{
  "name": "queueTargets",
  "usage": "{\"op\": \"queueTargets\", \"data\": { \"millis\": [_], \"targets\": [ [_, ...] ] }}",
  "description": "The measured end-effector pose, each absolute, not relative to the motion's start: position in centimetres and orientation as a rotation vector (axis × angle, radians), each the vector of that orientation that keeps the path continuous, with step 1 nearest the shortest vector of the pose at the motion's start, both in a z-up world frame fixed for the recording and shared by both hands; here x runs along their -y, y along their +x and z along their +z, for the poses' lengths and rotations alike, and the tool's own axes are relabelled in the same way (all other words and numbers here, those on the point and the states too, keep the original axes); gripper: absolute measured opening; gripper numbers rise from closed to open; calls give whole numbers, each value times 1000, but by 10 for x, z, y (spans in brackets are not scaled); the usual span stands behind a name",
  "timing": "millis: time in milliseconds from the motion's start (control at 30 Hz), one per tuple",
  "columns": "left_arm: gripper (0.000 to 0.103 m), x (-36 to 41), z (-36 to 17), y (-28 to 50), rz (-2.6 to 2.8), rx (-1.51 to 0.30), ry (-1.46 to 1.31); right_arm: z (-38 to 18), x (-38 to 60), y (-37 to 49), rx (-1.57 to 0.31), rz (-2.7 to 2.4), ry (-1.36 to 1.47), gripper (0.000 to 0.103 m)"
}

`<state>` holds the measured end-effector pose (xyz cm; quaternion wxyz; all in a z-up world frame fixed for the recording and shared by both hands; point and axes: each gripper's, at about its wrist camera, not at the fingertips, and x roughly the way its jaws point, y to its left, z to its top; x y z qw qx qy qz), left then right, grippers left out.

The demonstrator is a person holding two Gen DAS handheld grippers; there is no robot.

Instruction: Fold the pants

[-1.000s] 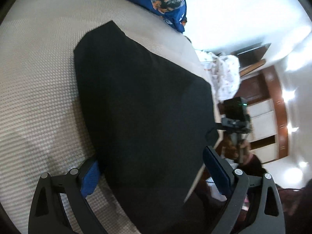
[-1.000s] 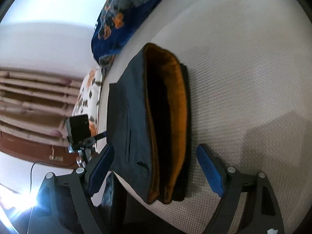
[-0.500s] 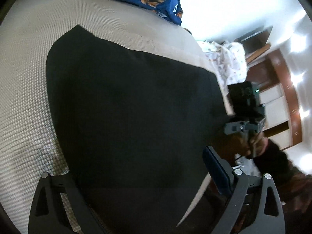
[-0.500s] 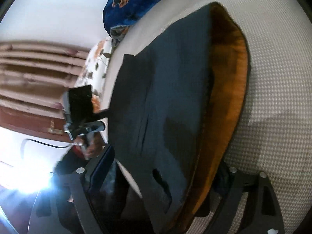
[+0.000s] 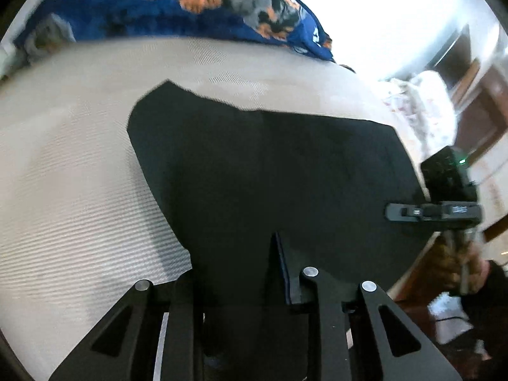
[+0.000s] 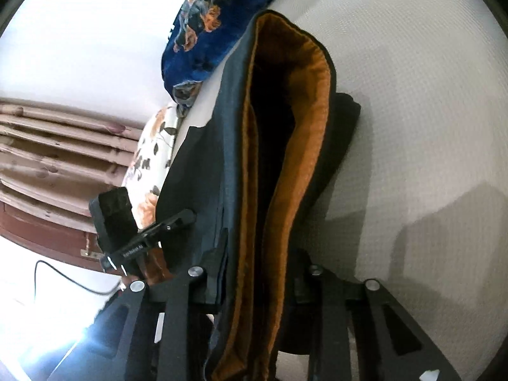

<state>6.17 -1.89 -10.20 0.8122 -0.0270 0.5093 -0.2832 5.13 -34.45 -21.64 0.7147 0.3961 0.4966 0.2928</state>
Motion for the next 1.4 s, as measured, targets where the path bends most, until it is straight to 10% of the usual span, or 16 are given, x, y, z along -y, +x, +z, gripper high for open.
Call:
{"op": "queueTargets", "data": {
  "millis": [1400],
  "targets": [
    [17,-46,-51,67,-339,-862,109,-183,229,92,-1071,730,831,26]
  ]
}}
